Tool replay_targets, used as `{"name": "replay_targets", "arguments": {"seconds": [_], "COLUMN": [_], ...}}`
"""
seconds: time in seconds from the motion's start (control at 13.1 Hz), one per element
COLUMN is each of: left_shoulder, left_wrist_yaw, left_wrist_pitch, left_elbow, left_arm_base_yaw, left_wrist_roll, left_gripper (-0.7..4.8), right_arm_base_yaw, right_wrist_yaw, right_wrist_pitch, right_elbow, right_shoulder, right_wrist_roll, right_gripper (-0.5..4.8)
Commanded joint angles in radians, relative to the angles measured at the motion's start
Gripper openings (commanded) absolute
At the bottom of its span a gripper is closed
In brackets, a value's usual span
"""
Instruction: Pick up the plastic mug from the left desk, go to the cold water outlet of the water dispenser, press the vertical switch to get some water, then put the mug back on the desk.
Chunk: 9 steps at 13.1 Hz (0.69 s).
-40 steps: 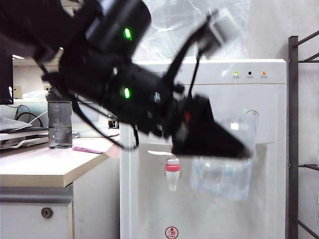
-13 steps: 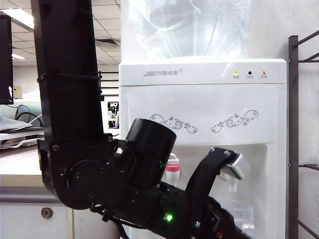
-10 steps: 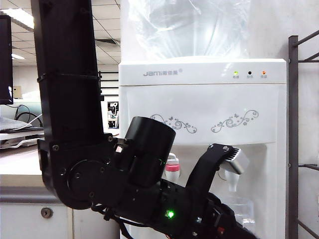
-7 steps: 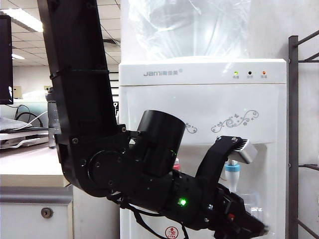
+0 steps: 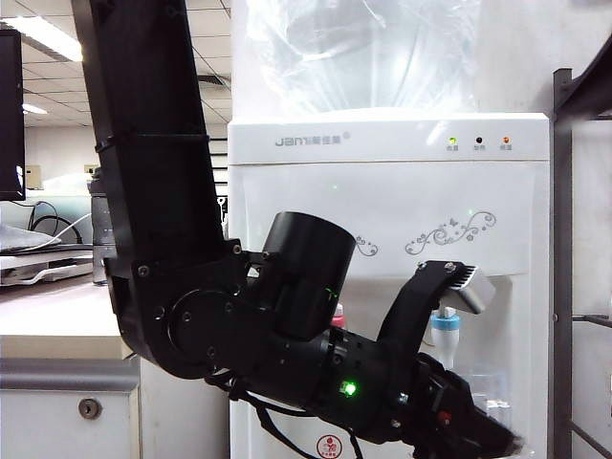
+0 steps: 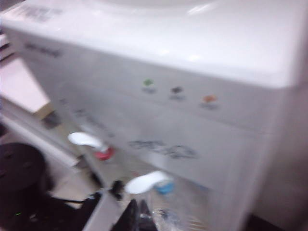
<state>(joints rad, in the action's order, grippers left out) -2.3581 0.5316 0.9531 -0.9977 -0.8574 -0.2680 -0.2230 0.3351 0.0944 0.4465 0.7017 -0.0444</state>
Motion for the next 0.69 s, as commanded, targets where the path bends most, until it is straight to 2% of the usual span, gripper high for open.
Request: {"name": "replay_targets", "arguments": {"seconds": [0.08, 0.15, 0.46, 0.69], "left_shoulder": [0.007, 0.007, 0.007, 0.007], "left_wrist_yaw": [0.011, 0.014, 0.014, 0.014], "left_wrist_pitch": [0.037, 0.036, 0.036, 0.036], "left_elbow": [-0.002, -0.001, -0.001, -0.001], "left_arm_base_yaw": [-0.002, -0.002, -0.001, -0.001], "left_wrist_roll": [-0.005, -0.005, -0.005, -0.005], "left_gripper": [-0.06, -0.06, -0.06, -0.06], "right_arm_base_yaw": [-0.001, -0.003, -0.003, -0.003], "right_wrist_yaw": [0.147, 0.233, 0.234, 0.248], "right_wrist_pitch": [-0.227, -0.479, -0.603, -0.639], "right_elbow": [-0.03, -0.03, -0.029, -0.029], "right_shoulder": [0.212, 0.499, 0.634, 0.703], "right_wrist_roll": [0.0, 0.004, 0.004, -0.016], "right_gripper": [-0.01, -0.01, -0.01, -0.01]}}
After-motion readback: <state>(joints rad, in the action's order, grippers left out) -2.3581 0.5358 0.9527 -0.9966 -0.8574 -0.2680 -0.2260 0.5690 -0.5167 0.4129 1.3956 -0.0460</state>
